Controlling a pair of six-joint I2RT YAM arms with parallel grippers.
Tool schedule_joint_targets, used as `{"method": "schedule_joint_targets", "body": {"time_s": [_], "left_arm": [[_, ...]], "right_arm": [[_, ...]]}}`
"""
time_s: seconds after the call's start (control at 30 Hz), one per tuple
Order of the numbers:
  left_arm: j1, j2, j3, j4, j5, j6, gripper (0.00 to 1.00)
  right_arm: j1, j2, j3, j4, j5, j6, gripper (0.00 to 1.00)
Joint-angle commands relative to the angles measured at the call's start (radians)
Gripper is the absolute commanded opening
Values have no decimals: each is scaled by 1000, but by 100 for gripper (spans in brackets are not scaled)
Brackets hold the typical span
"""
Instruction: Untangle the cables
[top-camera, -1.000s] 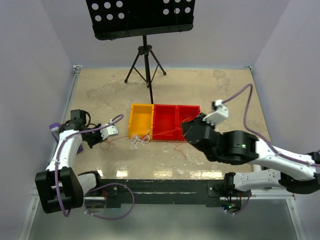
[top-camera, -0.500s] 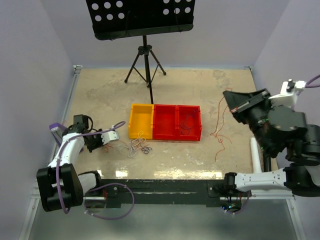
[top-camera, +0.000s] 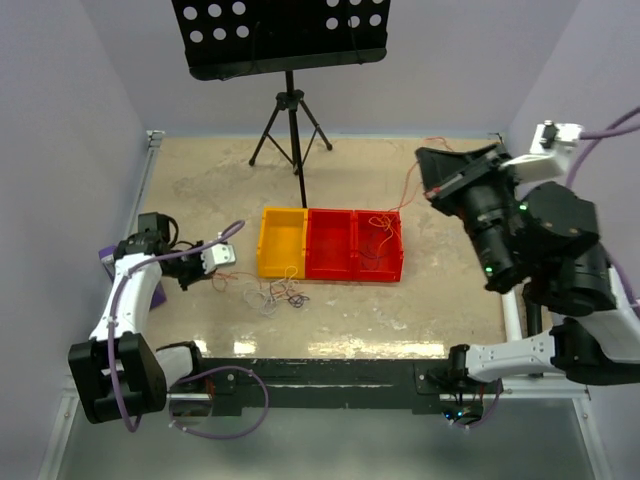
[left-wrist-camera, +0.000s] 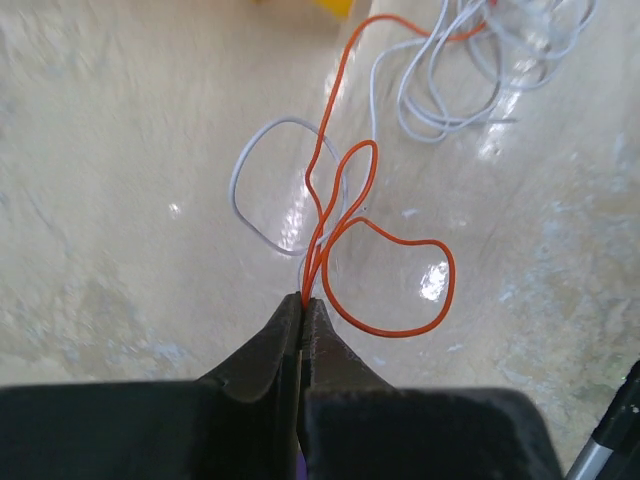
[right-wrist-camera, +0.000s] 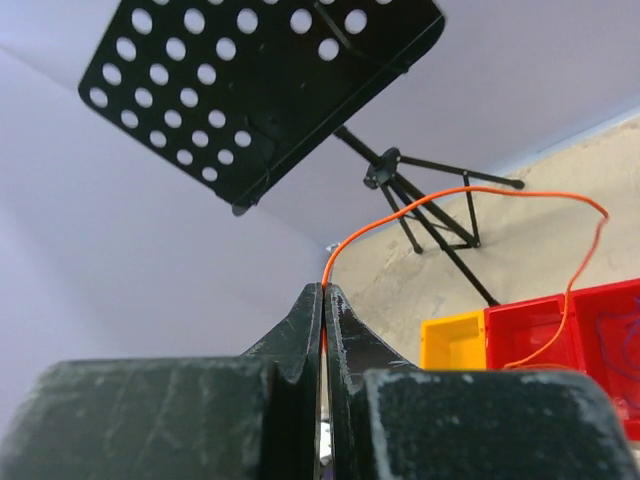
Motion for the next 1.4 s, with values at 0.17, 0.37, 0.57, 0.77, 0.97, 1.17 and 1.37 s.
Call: {"method": "schedule_joint_targets", "body": {"time_s": [0.17, 0.37, 0.57, 0.77, 0.97, 1.17, 1.37], "left_arm": [[6, -58, 246, -401, 413, 171, 0], [5, -152, 225, -401, 410, 187, 0], [6, -159, 208, -400, 427, 189, 0], [6, -141, 205, -400, 442, 190, 0], [6, -127, 196, -400, 444, 196, 0], [6, -120, 191, -387, 435, 196, 0], [6, -118, 169, -366, 422, 192, 0]], "right_arm": [[-164, 215, 2, 240, -332, -147, 0], [-287, 310, -38, 315, -494, -160, 0], [-378, 348, -133, 376, -600, -132, 0], [-483, 350, -276, 465, -730, -92, 0], [-546, 344, -394, 527, -804, -72, 0], [-571, 347, -454, 548, -833, -71, 0], [-571, 358, -405, 573, -894, -92, 0]]}}
